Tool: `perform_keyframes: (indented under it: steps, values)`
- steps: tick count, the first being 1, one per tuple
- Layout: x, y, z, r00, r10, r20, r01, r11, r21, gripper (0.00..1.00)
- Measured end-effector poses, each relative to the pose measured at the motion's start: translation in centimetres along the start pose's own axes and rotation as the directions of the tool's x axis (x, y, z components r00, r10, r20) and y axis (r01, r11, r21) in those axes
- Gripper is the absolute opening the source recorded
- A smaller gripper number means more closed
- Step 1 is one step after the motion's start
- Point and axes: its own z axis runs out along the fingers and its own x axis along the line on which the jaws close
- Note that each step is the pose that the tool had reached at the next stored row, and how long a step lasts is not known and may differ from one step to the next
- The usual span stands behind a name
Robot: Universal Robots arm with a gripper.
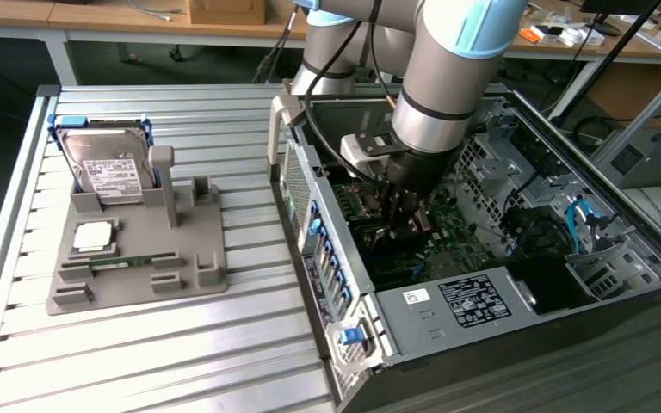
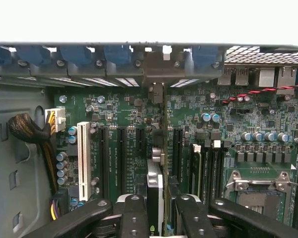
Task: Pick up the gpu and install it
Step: 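Insert the gpu into the slot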
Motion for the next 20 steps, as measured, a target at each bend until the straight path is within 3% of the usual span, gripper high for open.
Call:
perform_keyframes:
  steps: [8,13,20]
  values:
    - [0.01,0.00,-0.02,1.0000,0.000,0.0019,0.000,1.0000,-0.0003,0.27]
    - [0.00,0.01,0.00,0.9998,0.001,0.0208,-0.001,1.0000,0.0000,0.27]
    - [0.03,0.00,0.01,0.9998,0.001,0.0211,-0.001,1.0000,0.0000,0.27]
